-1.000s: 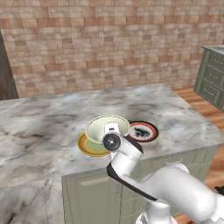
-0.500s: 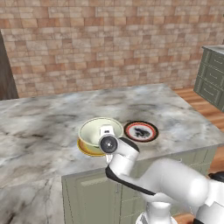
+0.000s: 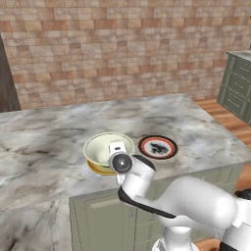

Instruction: Move the bowls from the cabinet to the plates on the dining table.

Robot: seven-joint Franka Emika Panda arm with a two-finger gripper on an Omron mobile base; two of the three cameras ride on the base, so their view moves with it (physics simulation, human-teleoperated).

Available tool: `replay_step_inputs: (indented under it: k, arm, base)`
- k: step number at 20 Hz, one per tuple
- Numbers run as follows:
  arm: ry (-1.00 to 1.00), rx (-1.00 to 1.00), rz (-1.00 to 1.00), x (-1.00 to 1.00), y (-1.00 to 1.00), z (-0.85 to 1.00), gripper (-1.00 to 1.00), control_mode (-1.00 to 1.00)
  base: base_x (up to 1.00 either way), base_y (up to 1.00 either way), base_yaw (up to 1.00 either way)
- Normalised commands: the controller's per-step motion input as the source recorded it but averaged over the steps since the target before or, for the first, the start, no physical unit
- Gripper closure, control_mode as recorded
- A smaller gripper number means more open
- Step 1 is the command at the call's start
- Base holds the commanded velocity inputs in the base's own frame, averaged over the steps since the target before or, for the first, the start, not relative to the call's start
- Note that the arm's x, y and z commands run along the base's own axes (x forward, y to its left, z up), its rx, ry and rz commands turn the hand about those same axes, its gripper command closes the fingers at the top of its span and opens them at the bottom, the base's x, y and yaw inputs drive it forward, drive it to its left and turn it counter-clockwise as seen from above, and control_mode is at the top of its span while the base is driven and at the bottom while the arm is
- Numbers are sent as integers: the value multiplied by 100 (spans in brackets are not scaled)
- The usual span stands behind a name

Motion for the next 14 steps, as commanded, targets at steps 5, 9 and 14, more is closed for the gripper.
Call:
replay_step_inputs:
  k: [5, 9, 14]
  arm:
    - [-6, 0, 4, -21, -7, -6, 100, -100]
    - [-6, 0, 4, -8, -24, -10, 100, -100]
    - [-2, 0, 1, 3, -29, -2, 100, -100]
  base:
    - [0, 0, 0]
    - [0, 0, 0]
    - [0, 0, 0]
